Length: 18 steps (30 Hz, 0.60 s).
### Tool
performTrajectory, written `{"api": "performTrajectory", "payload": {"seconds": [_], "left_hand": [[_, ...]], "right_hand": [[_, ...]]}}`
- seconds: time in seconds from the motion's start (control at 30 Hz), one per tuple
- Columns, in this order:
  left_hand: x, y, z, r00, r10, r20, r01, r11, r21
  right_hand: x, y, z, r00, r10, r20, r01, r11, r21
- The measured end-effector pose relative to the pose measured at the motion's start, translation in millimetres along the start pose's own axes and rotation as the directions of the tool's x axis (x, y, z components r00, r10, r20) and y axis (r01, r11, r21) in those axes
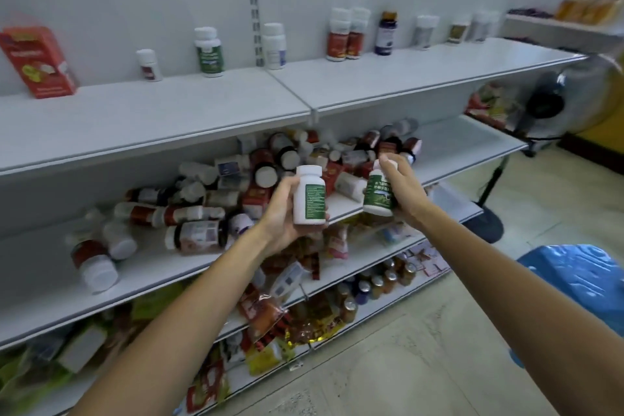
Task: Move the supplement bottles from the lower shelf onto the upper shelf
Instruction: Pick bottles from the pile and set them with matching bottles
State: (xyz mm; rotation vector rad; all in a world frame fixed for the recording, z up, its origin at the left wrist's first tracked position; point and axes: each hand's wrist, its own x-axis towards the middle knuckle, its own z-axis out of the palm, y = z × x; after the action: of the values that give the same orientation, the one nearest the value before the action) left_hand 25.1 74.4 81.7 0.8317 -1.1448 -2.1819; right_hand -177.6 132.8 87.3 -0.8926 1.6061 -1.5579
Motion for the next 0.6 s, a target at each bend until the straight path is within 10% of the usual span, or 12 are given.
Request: {"api": "performTrajectory", "payload": {"seconds": [0.2,0.6], "left_hand": [[17.5,-17.1,95.8,0.993,0.116,0.027,-0.117,0.919,0.376],[74.8,-10.3,229.5,0.97,0.2,0.14,-0.24,0.885,0.398]], "right_hand": [[-20.6,-13.7,-99.9,0.988,0.075,-0.135,-0.07,0.997,0.037],[-24.6,-34.2,-218.8,0.926,-0.092,-0.367,0.098,0.995,-0.002]]}}
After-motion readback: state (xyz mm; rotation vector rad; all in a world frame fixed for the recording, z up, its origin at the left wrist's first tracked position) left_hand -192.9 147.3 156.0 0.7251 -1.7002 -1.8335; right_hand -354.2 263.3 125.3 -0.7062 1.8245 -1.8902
